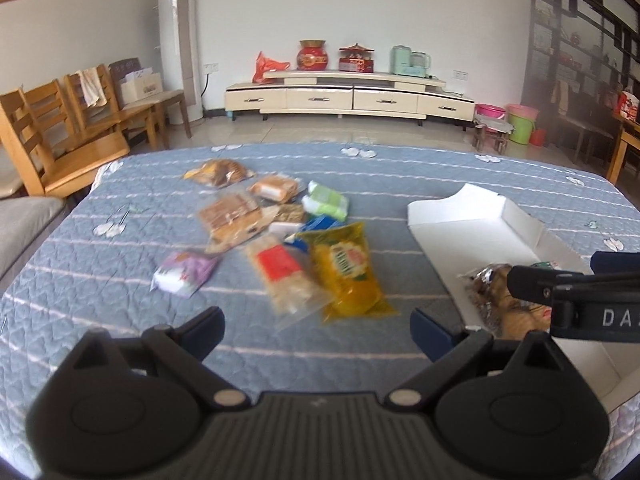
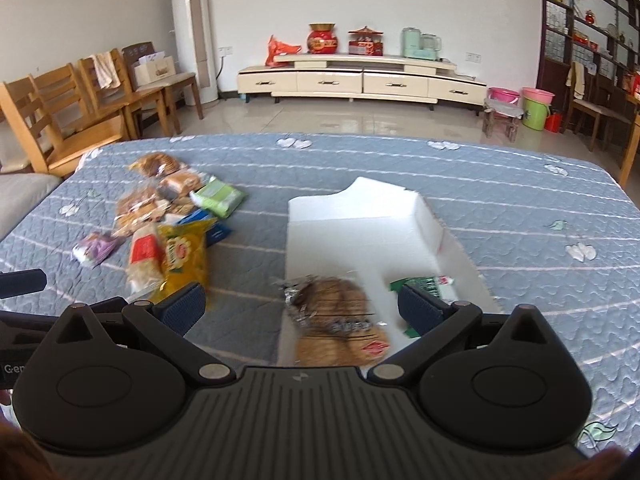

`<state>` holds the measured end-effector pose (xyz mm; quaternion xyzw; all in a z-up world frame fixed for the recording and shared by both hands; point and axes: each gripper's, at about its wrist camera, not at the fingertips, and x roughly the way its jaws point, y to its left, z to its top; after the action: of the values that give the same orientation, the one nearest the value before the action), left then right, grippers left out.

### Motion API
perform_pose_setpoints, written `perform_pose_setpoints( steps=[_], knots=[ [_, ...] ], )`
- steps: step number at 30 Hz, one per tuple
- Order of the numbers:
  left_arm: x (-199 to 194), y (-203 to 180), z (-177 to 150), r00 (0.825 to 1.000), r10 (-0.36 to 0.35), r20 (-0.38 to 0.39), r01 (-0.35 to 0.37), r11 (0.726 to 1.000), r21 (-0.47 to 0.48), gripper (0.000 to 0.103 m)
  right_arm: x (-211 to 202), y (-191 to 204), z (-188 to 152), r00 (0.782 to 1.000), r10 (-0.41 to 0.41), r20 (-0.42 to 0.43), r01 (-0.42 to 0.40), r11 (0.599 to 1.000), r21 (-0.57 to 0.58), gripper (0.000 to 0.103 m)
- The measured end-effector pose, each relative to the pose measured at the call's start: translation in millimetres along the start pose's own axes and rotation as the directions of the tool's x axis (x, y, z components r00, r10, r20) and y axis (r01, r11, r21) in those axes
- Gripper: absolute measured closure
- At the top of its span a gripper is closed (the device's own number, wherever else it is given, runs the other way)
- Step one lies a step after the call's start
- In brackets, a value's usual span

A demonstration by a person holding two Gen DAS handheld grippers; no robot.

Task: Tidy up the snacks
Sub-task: 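Open both tools and lift them away from the box, then grasp the yellow bread bag with the right tool while the left tool grasps the pink pack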

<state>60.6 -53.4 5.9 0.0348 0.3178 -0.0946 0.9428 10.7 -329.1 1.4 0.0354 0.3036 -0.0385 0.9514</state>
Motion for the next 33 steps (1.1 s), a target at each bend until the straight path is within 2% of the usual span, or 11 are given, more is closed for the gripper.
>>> perform_pose_setpoints(
  steps=[20, 33],
  knots=[
    [2, 56, -21, 0.998, 0.062, -0.018, -0.063, 0.995, -0.071, 0.004, 23, 54, -11, 0.996, 0.076, -0.055, -0.08, 0.994, -0.074, 0.0],
    [12, 74, -21, 0.995, 0.093, -0.033, -0.096, 0.991, -0.089, 0.004, 34, 69, -13, 0.991, 0.11, -0.081, -0.117, 0.99, -0.082, 0.0]
  ],
)
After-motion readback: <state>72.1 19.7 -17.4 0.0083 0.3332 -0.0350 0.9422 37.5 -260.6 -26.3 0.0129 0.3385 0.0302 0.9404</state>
